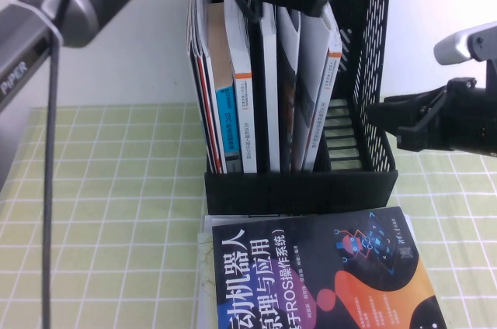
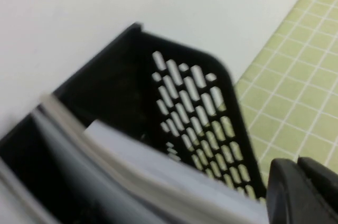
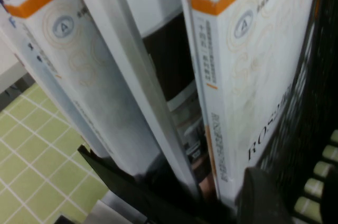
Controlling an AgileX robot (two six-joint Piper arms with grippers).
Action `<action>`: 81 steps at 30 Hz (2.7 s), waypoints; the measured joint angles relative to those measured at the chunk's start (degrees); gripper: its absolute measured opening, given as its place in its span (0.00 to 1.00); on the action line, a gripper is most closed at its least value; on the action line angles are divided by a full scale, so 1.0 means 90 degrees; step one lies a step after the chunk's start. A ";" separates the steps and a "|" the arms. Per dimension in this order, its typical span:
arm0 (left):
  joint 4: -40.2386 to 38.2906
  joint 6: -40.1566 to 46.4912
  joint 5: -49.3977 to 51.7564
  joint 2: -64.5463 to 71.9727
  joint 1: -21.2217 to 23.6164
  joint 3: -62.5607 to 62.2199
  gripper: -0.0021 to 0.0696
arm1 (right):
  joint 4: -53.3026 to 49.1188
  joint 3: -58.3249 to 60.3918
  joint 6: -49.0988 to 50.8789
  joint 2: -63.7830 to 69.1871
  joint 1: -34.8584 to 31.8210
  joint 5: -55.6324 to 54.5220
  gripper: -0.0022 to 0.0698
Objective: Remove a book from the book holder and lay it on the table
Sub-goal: Hold the bookshelf, then pick up the right side book from the book shelf
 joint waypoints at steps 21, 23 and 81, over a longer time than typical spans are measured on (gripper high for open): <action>0.1048 -0.0182 0.0031 0.0080 -0.0254 -0.0026 0.03 | 0.0000 -0.0289 -0.0385 0.0152 0.0000 0.0280 0.39; 0.1158 -0.0302 0.0062 0.0072 -0.0228 -0.0036 0.03 | 0.0000 -0.0437 -0.0400 0.0225 0.0000 0.0400 0.39; 0.1675 -0.1239 0.2678 -0.2503 0.0407 -0.0015 0.03 | -0.0063 -0.2924 -0.0012 0.0197 0.0618 -0.0632 0.20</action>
